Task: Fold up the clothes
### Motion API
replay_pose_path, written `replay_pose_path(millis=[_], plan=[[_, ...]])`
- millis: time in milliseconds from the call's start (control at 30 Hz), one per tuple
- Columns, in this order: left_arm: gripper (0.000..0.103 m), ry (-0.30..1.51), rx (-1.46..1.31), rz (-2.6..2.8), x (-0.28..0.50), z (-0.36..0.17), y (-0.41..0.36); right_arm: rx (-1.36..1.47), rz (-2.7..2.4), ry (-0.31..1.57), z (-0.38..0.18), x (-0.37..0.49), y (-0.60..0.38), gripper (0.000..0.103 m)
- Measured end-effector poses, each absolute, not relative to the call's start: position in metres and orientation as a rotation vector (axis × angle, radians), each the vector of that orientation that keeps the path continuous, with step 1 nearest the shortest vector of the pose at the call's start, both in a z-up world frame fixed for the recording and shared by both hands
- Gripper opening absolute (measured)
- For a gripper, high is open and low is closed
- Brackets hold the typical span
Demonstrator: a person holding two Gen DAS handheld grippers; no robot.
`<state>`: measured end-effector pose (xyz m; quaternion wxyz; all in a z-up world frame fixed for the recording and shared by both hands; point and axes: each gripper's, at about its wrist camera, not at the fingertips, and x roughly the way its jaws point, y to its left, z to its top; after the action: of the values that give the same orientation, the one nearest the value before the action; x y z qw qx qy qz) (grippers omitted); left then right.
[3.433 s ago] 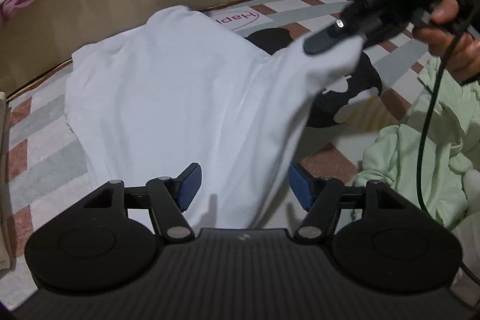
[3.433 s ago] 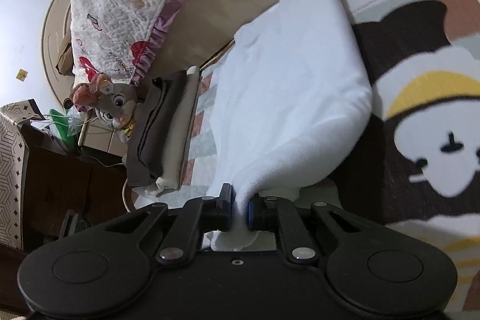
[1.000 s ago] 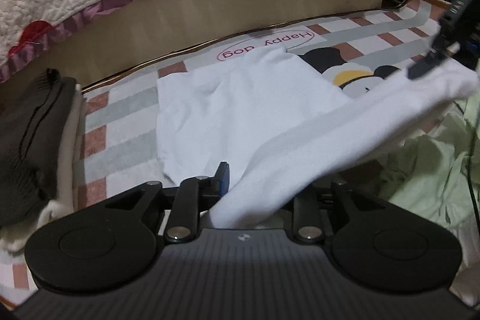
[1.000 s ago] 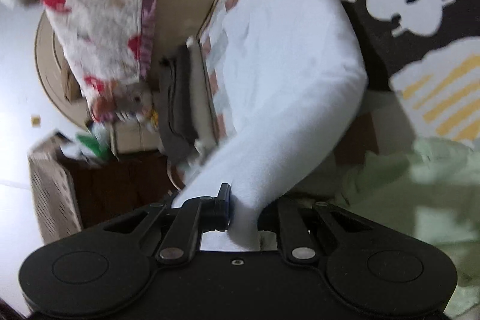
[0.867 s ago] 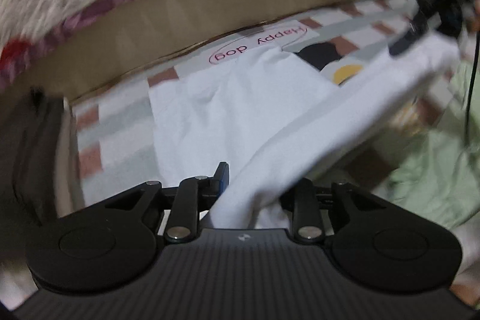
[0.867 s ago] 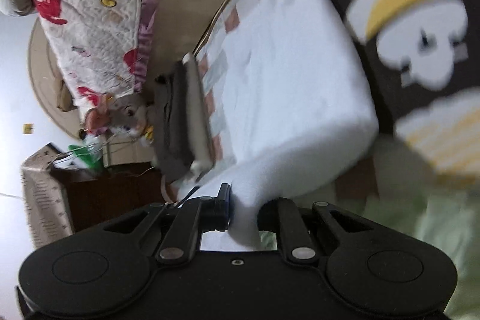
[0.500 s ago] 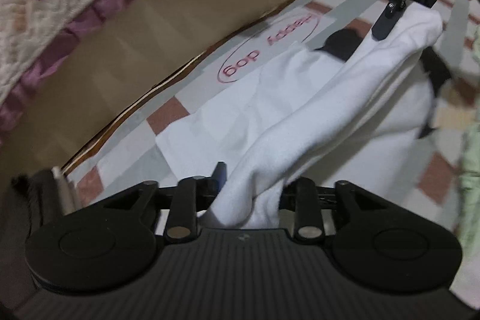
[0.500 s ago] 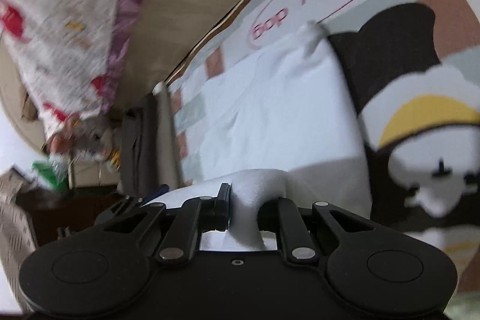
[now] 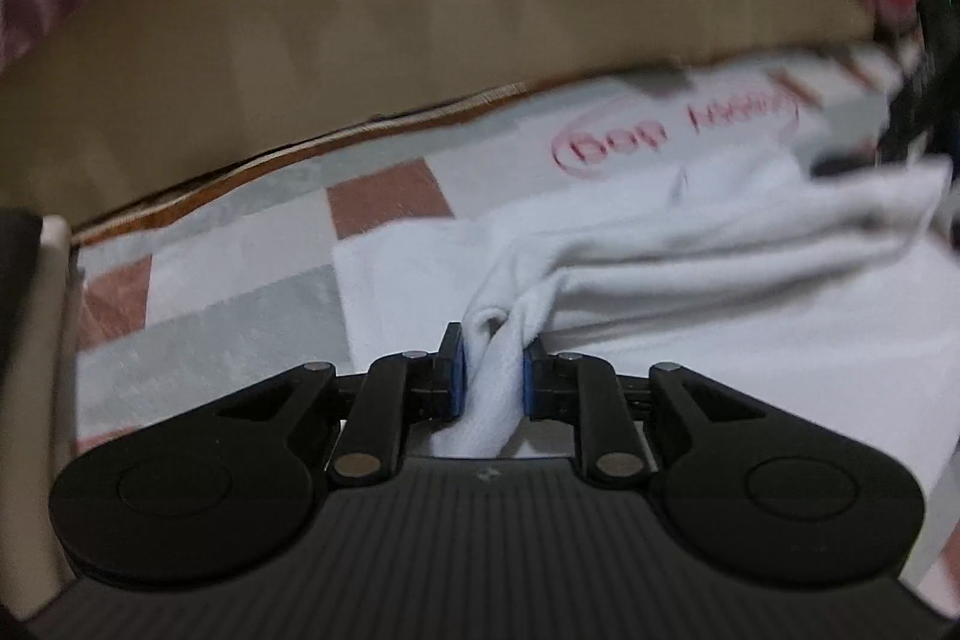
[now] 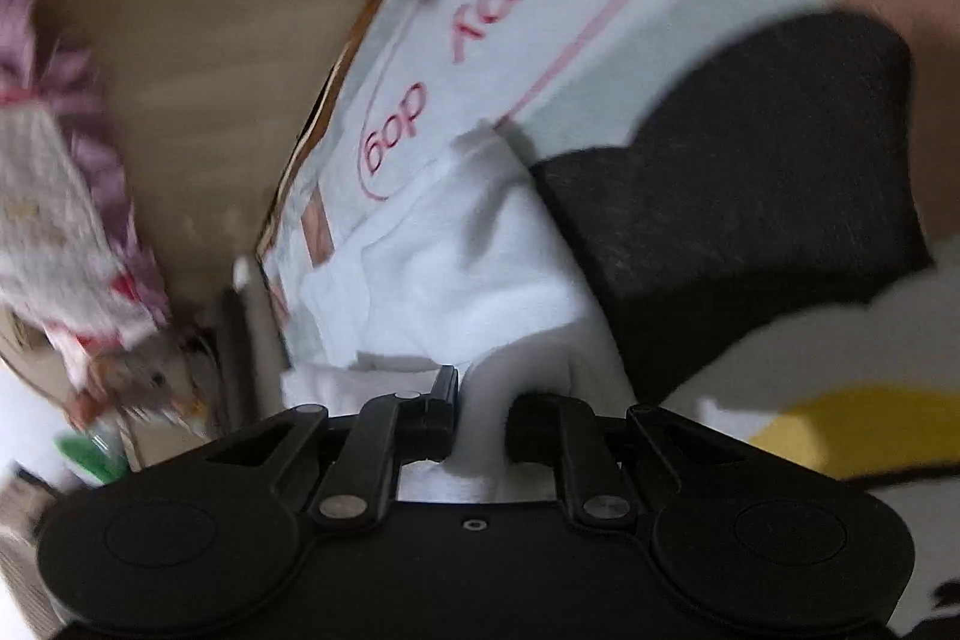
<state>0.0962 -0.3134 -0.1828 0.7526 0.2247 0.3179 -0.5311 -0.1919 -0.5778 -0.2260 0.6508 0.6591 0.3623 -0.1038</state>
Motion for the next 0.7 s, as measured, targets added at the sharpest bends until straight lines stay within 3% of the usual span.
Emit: replay_pose_path(millis=[100, 167, 200, 233, 267, 300, 500, 700], plan=[[0.056, 0.624, 0.357, -1.09, 0.11, -0.171, -0.301, 1.464, -0.263, 0.796, -0.222, -0.188, -0.58, 0.02], [0.066, 0.569, 0.237, -1.054, 0.115, -0.155, -0.281, 1.372, -0.256, 0.722, -0.212, -0.191, -0.575, 0.021], [0.079, 0.567, 0.168, -1.055, 0.118, -0.149, -0.27, 1.334, -0.232, 0.659, -0.207, -0.196, -0.57, 0.024], [0.087, 0.588, 0.107, -1.061, 0.122, -0.146, -0.26, 1.296, -0.205, 0.594, -0.201, -0.202, -0.565, 0.04], [0.087, 0.632, 0.072, -1.077, 0.126, -0.147, -0.255, 1.364, -0.179, 0.53, -0.206, -0.21, -0.564, 0.051], [0.087, 0.668, 0.074, -1.085, 0.129, -0.151, -0.254, 1.443, -0.152, 0.465, -0.212, -0.219, -0.564, 0.071], [0.086, 0.775, 0.184, -1.078, 0.135, -0.175, -0.262, 1.589, -0.187, 0.186, -0.218, -0.268, -0.585, 0.072], [0.086, 0.843, 0.078, -1.158, 0.147, -0.183, -0.257, 0.983, -0.355, 0.466, -0.16, -0.261, -0.575, 0.072]])
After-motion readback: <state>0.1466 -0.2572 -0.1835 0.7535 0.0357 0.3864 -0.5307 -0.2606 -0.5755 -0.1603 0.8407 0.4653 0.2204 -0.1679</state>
